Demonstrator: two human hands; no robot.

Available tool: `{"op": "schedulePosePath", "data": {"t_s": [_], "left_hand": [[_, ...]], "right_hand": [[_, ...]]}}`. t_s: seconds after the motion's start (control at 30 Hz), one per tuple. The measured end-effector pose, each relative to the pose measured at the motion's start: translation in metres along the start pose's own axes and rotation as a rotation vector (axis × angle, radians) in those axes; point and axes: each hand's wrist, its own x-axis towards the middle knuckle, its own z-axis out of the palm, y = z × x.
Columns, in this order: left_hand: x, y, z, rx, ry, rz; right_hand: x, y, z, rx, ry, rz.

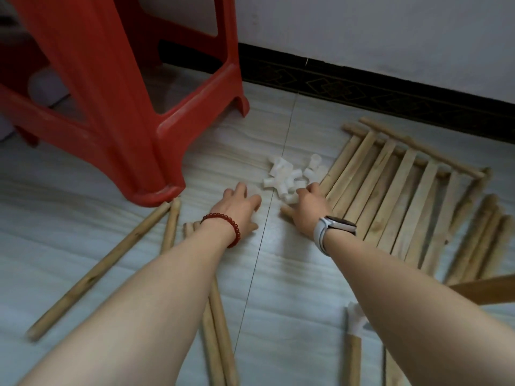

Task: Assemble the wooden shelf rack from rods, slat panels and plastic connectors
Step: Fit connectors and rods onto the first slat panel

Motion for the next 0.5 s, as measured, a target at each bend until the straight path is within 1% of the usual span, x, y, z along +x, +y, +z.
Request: {"op": "schedulePosePath", "data": {"t_s": [0.1,0.17,0.23,0.3,0.37,0.43,0.5], "left_hand": [[-0.005,0.006,0.010,-0.001,0.024,-0.045],[-0.006,0.010,0.017,0.013,0.078,-0.055],[-0.009,0.012,0.023,-0.059,0.163,-0.071],[-0.016,0.015,0.027,-0.218,0.264,-0.119],[-0.026,0.016,0.029,-0.382,0.330,-0.184],[-0.040,0.020,0.032,-0.534,0.388,-0.265],[-0.055,0.024,0.036,-0.651,0.436,-0.339]], "right_hand": [[-0.005,0.001,0.002,-0.003,0.061,-0.008],[-0.006,0.001,0.000,0.027,0.106,-0.004],[-0.008,-0.001,-0.002,0.087,0.164,0.005],[-0.014,-0.005,-0.004,0.228,0.276,0.038],[-0.027,-0.012,-0.005,0.444,0.383,0.108],[-0.048,-0.015,-0.006,0.615,0.420,0.150],[-0.071,-0.013,-0.003,0.757,0.409,0.158]]}}
